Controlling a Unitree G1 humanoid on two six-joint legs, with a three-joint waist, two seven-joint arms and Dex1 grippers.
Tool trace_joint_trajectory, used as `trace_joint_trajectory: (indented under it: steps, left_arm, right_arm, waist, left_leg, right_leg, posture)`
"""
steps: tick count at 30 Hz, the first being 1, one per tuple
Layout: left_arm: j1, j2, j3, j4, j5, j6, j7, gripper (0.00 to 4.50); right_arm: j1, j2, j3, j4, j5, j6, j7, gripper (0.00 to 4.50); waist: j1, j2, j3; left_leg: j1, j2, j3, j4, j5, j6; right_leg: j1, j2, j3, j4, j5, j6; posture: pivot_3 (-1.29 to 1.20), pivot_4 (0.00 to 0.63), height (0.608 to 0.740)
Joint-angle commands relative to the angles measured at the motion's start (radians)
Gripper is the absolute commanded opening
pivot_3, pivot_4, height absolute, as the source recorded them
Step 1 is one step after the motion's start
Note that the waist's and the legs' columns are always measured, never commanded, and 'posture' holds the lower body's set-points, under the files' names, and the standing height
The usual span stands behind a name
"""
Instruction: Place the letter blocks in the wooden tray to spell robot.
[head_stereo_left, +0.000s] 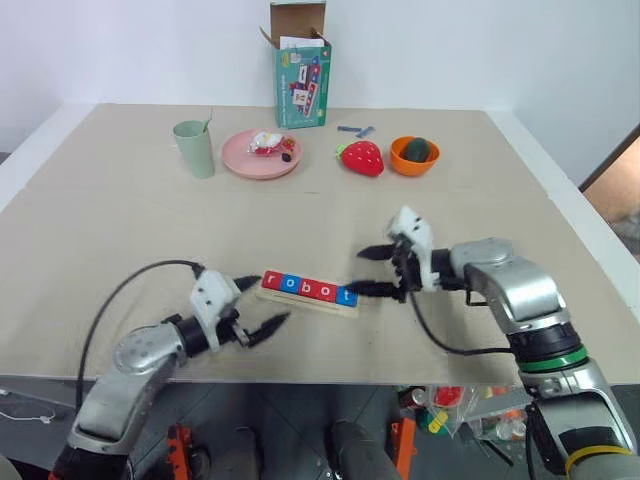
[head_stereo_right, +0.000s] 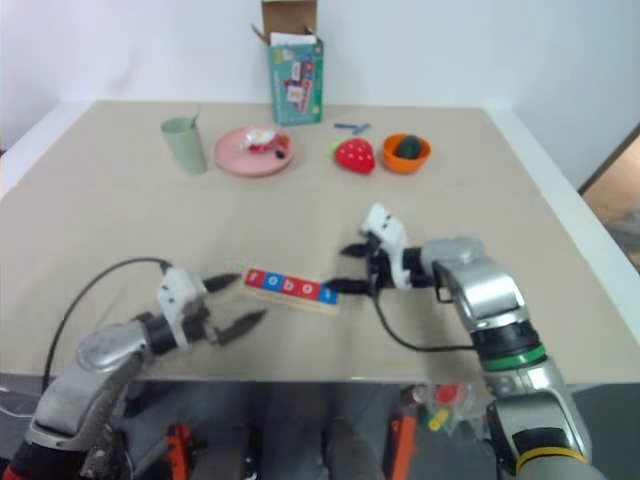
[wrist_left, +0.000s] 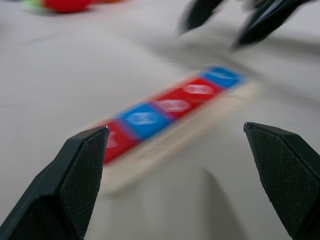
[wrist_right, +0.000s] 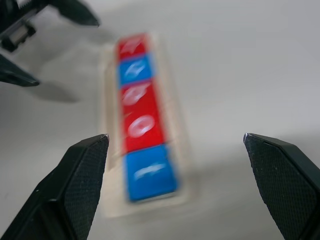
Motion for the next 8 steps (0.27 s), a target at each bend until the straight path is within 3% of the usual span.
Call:
trace_joint_trajectory:
  steps: [1, 8]
  left_arm:
    - [-0.041, 0.018, 0.126, 0.063, -0.028, -0.019, 0.039, 4.5]
    - [-0.102, 0.073, 0.228, 0.215, 0.016, -0.079, 0.06, 4.5]
  right_arm:
    - [0.037, -0.009, -0.111, 0.039, 0.003, -0.098, -0.081, 4.47]
    - [0.225, 0.04, -0.245, -0.035, -0.015, -0.205, -0.309, 4.47]
  waist:
    - [0.0, 0.0, 0.0]
    - [0.0, 0.0, 0.0]
  left_leg:
    - [0.0, 0.0, 0.0, 0.0, 0.0, 0.0]
    - [-0.002, 0.0, 0.001, -0.001, 0.0, 0.0]
  right_leg:
    - [0.0, 0.0, 0.0, 0.0, 0.0, 0.0]
    - [-0.001, 0.0, 0.001, -0.001, 0.001, 0.006]
  posture:
    - [0.0, 0.15, 0.74]
    - [0.0, 0.15, 0.74]
